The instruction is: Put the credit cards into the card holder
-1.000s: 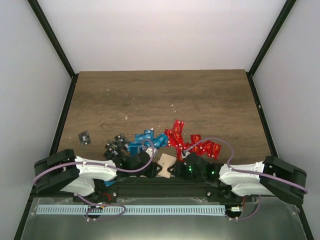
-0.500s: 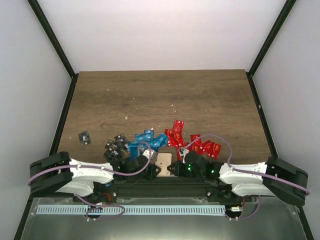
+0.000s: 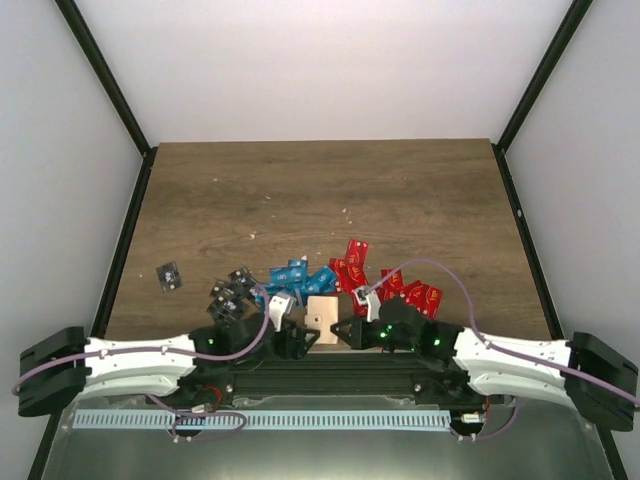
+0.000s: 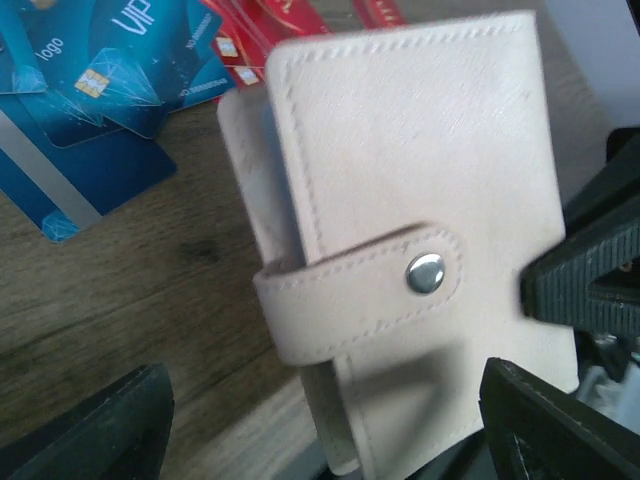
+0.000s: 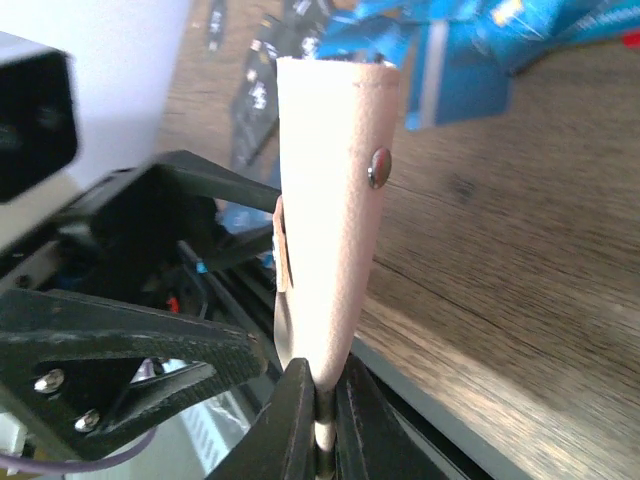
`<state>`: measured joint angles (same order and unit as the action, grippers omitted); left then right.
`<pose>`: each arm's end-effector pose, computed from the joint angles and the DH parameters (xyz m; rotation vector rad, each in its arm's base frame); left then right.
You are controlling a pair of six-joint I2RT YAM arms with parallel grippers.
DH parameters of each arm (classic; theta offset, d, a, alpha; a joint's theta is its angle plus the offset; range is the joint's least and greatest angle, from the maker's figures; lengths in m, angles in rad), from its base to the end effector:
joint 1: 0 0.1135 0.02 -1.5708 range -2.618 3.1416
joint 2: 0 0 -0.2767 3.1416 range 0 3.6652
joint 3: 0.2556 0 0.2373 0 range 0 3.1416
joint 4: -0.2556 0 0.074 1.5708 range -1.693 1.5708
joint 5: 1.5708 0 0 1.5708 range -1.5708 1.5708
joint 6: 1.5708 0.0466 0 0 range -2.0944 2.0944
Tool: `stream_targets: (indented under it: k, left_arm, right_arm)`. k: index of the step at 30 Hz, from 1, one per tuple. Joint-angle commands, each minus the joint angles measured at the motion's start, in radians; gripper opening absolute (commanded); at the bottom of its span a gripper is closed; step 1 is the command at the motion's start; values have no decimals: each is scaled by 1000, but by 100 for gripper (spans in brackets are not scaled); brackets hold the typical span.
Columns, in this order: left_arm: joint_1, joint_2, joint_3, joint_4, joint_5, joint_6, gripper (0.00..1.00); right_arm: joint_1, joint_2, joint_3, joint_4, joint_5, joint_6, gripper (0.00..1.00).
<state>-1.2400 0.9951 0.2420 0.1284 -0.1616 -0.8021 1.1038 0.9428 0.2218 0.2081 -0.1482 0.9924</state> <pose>0.0640 -0.1633 0.1622 0.4166 2.3219 -0.9289 0.0723 0.1586 0.1720 -0.2388 2.4025 1.3110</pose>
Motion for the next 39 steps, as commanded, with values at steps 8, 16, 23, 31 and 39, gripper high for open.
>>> stream_targets:
  k: [8,16,23,31,39]
  left_arm:
    - [-4,-277,-127,199,168,47,83]
    - [-4,-232,-109,346,230,49,50]
    - [-4,-180,-72,370,194,18,4]
    - [-4,-205,-78,429,238,2,4]
    - [-4,-251,-82,465,303,-2,4]
  right_arm:
    - [8,-245,56,-16,-67,-114,1]
    - [8,-267,73,19,-119,-132,1]
    - [8,-282,98,-32,-77,-158,1]
    - [8,-320,134,-123,-63,-244,85]
    - [7,-377,135,-106,-158,-284,82]
